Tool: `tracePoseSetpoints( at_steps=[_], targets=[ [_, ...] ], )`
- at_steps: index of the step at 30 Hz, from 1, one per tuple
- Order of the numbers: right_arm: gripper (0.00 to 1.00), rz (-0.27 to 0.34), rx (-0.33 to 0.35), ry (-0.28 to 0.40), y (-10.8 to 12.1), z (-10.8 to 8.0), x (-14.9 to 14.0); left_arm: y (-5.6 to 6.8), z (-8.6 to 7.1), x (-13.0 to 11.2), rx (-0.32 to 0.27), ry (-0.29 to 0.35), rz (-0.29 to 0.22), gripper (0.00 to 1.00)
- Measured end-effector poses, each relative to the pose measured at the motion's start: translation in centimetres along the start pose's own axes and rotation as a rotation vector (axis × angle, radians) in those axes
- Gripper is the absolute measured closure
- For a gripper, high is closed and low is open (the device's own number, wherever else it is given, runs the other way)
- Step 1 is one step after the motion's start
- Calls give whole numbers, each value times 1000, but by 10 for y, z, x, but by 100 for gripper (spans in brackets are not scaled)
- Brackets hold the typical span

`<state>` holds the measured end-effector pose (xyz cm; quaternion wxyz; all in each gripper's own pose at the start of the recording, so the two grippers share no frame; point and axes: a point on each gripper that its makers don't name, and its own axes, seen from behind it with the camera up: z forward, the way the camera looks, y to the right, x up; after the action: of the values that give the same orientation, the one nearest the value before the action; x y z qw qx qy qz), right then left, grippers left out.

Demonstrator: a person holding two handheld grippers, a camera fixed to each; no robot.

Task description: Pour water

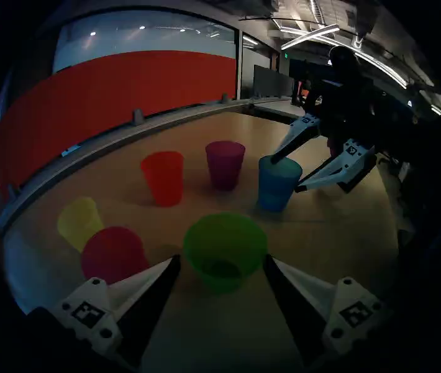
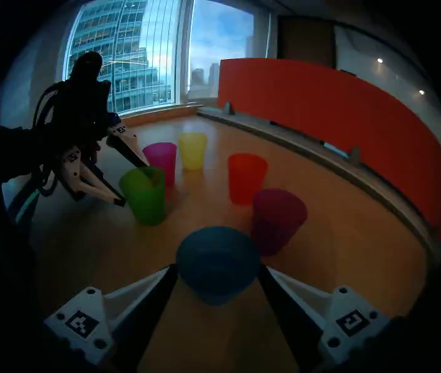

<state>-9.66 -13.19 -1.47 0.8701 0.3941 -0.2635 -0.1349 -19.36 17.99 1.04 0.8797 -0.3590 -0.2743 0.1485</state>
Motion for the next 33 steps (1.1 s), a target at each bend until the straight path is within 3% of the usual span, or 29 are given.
tracePoseSetpoints(
  at_steps=[15,19,27,33],
  targets=[
    [0,5,6,7,-2,8,4,-1,12,6,6,3,5,2],
    [0,4,7,8,-1,8,5,0,13,7,4,2,-2,12],
    [0,-1,6,11,1,9,5,1,12,6,3,1,-6,13],
    [6,7,8,16,0,10,5,2,12,5,4,-1,1,13]
  ],
)
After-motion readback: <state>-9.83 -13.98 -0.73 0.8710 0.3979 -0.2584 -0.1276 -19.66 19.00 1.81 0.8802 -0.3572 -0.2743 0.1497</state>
